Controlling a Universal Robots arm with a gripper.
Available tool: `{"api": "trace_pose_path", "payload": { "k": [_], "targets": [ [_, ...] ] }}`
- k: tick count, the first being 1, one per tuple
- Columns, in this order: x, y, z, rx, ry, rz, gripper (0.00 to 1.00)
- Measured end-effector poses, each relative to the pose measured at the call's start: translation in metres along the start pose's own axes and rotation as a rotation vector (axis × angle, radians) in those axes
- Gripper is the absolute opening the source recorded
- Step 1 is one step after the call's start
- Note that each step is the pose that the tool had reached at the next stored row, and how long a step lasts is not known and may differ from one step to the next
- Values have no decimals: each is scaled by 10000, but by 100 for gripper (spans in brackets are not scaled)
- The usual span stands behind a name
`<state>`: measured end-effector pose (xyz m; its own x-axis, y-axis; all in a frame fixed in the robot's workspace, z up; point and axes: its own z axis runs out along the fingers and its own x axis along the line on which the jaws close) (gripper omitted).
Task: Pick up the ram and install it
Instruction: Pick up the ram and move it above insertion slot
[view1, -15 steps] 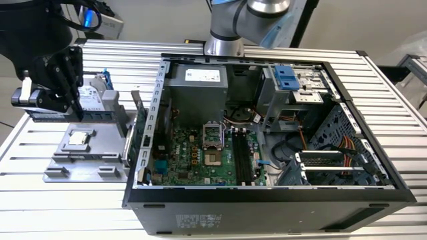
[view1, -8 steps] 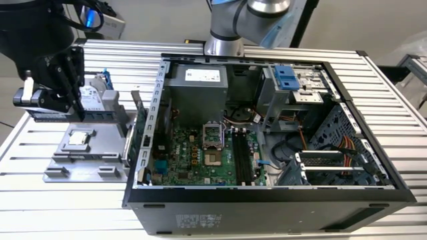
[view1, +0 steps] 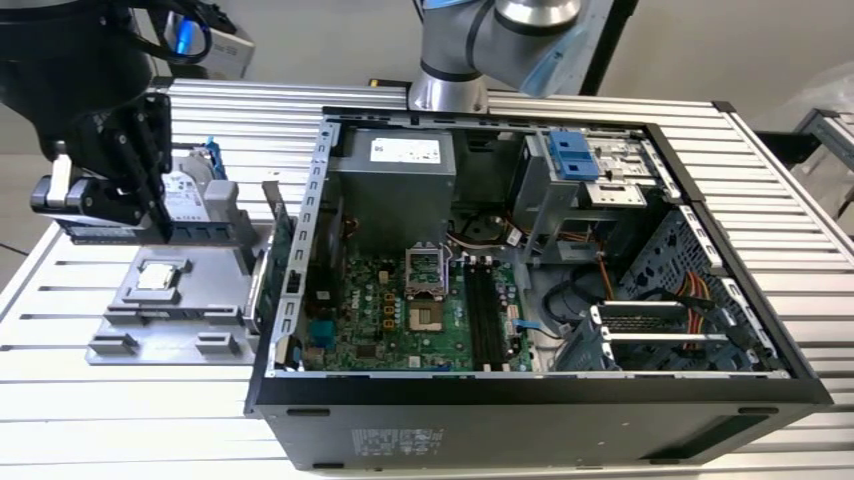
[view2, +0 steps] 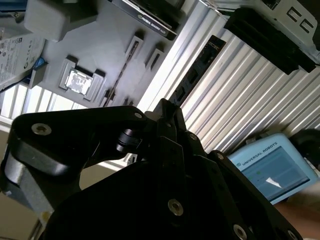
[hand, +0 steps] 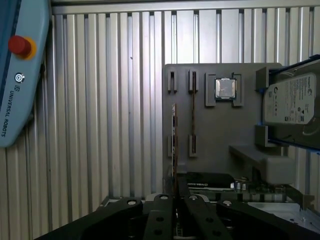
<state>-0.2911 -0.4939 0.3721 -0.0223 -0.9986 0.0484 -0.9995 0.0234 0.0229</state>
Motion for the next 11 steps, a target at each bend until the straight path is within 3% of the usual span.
{"api": "trace_pose_path", "payload": {
  "k": [11],
  "targets": [
    [-1,-48,-1,0,0,0,0]
  ]
}}
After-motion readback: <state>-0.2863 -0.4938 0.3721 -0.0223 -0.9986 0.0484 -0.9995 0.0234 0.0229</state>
